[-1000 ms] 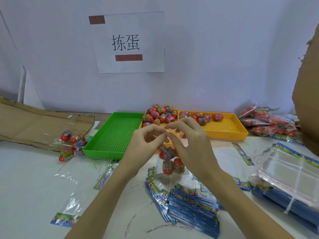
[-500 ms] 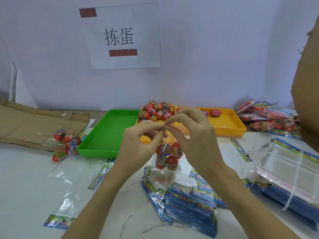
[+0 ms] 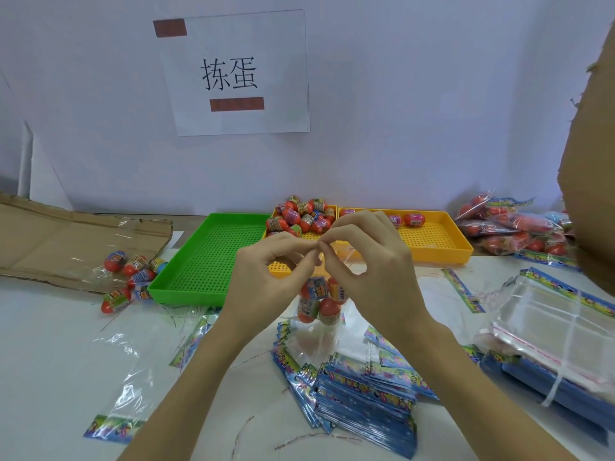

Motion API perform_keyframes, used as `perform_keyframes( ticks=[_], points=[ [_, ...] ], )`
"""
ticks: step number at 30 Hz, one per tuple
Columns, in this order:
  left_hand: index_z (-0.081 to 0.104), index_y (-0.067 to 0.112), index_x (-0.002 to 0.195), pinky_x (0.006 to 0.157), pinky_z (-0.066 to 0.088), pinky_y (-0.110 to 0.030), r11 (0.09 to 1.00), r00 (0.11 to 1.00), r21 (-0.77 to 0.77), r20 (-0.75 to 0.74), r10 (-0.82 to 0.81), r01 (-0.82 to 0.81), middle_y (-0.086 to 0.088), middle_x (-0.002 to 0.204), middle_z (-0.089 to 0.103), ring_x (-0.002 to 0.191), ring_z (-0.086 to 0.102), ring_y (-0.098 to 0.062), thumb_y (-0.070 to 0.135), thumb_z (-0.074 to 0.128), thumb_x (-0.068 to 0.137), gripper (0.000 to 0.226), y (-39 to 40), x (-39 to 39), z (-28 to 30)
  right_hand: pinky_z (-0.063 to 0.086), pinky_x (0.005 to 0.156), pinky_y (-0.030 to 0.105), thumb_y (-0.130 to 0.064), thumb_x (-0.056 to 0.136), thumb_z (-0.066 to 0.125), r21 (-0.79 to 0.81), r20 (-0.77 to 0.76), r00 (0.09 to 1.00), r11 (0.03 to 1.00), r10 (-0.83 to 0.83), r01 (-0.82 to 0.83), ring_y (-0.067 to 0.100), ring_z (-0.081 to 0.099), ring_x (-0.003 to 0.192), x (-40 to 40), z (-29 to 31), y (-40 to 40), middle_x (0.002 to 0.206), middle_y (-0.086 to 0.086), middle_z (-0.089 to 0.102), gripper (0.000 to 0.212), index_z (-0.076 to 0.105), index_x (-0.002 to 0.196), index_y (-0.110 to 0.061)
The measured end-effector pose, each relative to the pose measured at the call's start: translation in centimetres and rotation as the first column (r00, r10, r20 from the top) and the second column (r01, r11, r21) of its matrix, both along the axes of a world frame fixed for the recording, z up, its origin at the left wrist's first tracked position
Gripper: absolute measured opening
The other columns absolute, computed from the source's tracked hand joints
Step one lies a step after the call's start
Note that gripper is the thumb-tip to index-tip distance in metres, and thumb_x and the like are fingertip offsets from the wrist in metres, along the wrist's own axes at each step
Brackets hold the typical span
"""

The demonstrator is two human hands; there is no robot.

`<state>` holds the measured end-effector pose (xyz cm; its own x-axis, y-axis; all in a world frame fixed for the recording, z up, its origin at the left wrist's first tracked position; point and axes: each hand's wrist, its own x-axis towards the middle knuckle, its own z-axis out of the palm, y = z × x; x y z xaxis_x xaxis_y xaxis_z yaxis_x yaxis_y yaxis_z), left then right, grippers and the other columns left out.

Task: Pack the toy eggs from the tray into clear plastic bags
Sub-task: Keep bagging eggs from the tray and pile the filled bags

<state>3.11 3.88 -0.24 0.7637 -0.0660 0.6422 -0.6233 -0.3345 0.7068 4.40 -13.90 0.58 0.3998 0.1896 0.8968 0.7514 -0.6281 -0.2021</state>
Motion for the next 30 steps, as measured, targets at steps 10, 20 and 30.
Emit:
perform_keyframes(
  ticks=[10,20,30],
  points=[
    [0.083,0.018,0.098,0.073,0.061,-0.031,1.0,0.998,-0.008,-0.054,0.023,-0.023,0.003,0.084,0.077,0.072,0.074,-0.019,-0.001,0.075,0.092,0.021,-0.2,-0.1,0.2,0.05,0.081,0.028,-0.007,0.092,0.075,0.141,-0.217,0.976,0.99,0.03,0.001,0.017,0.058,0.091,-0.5,0.0,0.6,0.094,0.002,0.067,0.003,0.072,0.092,-0.008],
    [0.084,0.018,0.097,0.068,0.057,-0.022,0.913,0.955,-0.358,-0.282,0.095,-0.197,0.001,0.084,0.08,0.065,0.063,-0.008,0.006,0.072,0.096,0.016,1.9,1.1,0.5,0.055,0.085,0.036,-0.018,0.096,0.069,0.395,-0.5,0.856,0.847,-0.127,0.357,0.021,0.068,0.088,3.8,0.6,-7.3,0.095,0.007,0.073,0.011,0.074,0.096,-0.008],
    [0.083,0.022,0.091,0.063,0.055,-0.018,0.923,0.93,-0.318,-0.356,0.095,-0.216,0.0,0.083,0.079,0.064,0.067,-0.008,0.008,0.071,0.098,0.02,2.1,1.4,0.1,0.038,0.053,0.013,-0.028,0.095,0.075,-0.158,-0.708,0.67,0.975,-0.223,0.157,0.003,0.06,0.055,4.6,-2.3,-6.9,0.068,-0.008,0.066,0.012,0.072,0.086,-0.019]
  ],
)
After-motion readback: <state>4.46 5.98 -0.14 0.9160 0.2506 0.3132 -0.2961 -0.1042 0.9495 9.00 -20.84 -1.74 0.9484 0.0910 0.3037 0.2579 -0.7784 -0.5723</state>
